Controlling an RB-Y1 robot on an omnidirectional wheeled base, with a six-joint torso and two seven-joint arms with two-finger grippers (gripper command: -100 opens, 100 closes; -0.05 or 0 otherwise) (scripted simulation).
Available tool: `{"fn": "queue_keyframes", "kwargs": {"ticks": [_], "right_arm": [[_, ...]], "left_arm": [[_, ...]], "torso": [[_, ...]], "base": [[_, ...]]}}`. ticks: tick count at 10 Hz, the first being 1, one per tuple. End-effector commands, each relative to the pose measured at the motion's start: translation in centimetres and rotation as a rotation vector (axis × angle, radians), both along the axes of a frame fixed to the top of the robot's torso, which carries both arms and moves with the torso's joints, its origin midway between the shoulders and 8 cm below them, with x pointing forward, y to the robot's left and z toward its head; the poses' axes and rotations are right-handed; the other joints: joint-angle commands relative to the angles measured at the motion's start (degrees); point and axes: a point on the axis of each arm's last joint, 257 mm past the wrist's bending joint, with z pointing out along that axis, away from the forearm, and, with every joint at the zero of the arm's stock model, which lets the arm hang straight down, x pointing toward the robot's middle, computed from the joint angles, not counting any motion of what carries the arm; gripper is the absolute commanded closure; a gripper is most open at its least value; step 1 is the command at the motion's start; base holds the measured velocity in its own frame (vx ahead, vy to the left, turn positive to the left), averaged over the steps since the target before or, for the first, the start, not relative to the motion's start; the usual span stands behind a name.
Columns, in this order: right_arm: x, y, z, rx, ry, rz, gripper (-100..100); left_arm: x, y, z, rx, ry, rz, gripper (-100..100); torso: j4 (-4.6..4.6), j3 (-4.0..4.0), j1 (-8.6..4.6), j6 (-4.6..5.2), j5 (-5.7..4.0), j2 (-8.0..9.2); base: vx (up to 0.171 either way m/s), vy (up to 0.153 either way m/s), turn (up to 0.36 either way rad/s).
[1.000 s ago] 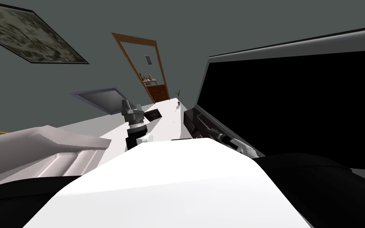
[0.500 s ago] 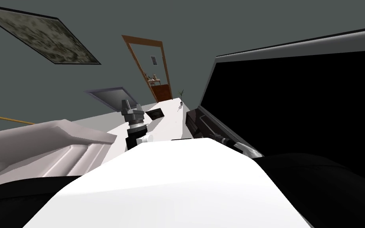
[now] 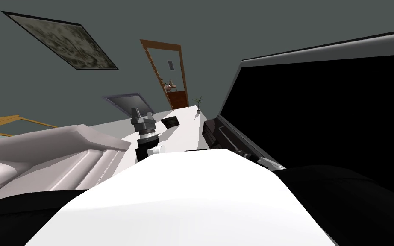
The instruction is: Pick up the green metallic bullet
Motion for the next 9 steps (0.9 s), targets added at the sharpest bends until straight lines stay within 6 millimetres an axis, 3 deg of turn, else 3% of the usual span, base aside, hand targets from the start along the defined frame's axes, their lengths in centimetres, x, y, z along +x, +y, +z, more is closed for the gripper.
{"fn": "queue_keyframes", "kwargs": {"ticks": [1,2,3,4,6,7,9], "right_arm": [[-1.2,-0.9,-0.7,-0.019,0.027,0.006,-100],[-1.2,-0.9,-0.7,-0.019,0.027,0.006,-100],[-3.3,-2.0,-1.4,-0.049,0.077,0.022,-100],[-3.3,-2.0,-1.4,-0.049,0.077,0.022,-100],[-7.4,-4.2,-2.3,-0.105,0.169,0.053,-100],[-7.4,-4.2,-2.3,-0.105,0.169,0.053,-100],[-10.9,-6.1,-2.7,-0.152,0.249,0.082,-100]], "left_arm": [[0.0,0.0,0.0,0.0,0.0,0.0,0],[0.0,0.0,0.0,0.0,0.0,0.0,0],[0.0,0.0,0.0,0.0,0.0,0.0,0],[0.0,0.0,0.0,0.0,0.0,0.0,0],[0.0,0.0,0.0,0.0,0.0,0.0,0],[0.0,0.0,0.0,0.0,0.0,0.0,0],[0.0,0.0,0.0,0.0,0.0,0.0,0]], "torso": [[0.0,0.0,0.0,0.0,0.0,0.0],[0.01,0.02,-0.04,0.02,-0.02,0.03],[0.02,0.04,-0.09,0.02,-0.03,0.08],[0.02,0.04,-0.05,0.0,-0.02,0.07],[0.01,0.03,-0.03,0.0,-0.02,0.05],[0.0,0.0,0.02,0.0,0.01,0.0],[0.01,0.02,0.01,0.01,-0.01,0.04]], "base": [[0.022,0.023,0.047],[0.006,0.009,-0.009],[0.014,0.026,0.115],[0.018,0.025,0.065],[0.029,0.039,0.126],[0.025,0.035,0.049],[0.024,0.041,0.103]]}}
